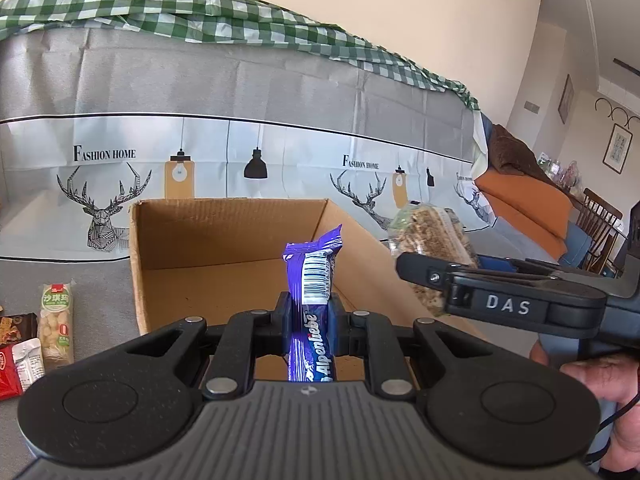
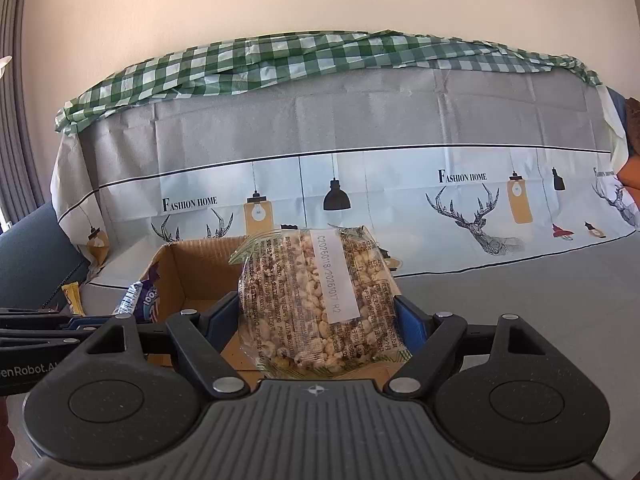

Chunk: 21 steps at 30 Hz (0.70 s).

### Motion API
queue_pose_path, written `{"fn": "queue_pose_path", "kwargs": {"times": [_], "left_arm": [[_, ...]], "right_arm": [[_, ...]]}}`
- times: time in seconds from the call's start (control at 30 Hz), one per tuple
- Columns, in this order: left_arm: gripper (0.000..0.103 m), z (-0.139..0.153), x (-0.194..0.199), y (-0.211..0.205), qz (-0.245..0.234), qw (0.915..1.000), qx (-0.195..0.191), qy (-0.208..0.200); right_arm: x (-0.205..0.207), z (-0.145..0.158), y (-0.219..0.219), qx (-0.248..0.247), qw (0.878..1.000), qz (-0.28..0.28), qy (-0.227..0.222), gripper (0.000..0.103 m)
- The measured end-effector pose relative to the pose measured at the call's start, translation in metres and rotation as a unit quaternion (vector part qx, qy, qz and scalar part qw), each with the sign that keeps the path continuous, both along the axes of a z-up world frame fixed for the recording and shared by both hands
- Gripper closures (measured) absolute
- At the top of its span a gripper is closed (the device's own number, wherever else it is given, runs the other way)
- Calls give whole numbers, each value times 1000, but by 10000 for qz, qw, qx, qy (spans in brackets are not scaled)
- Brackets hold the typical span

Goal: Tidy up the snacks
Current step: 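Carry the peanut bag with the right tool while the left tool carries the candy over the box, then open the right tool to drop the peanut bag while the left tool releases the candy into the box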

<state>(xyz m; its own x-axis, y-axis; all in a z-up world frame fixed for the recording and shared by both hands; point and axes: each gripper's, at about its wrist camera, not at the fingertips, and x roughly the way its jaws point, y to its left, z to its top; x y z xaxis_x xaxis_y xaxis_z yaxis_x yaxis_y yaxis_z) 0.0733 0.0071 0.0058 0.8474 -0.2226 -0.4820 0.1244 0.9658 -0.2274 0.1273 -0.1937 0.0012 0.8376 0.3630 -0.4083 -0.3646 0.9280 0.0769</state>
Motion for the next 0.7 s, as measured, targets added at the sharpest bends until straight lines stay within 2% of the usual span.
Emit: {"fn": "queue_pose_path", "kwargs": {"times": [0.7], "left_arm": [[84,-1,1,-1,36,10000,48,25]], "right_arm": [[3,0,0,-54,10000,49,9,22]]}}
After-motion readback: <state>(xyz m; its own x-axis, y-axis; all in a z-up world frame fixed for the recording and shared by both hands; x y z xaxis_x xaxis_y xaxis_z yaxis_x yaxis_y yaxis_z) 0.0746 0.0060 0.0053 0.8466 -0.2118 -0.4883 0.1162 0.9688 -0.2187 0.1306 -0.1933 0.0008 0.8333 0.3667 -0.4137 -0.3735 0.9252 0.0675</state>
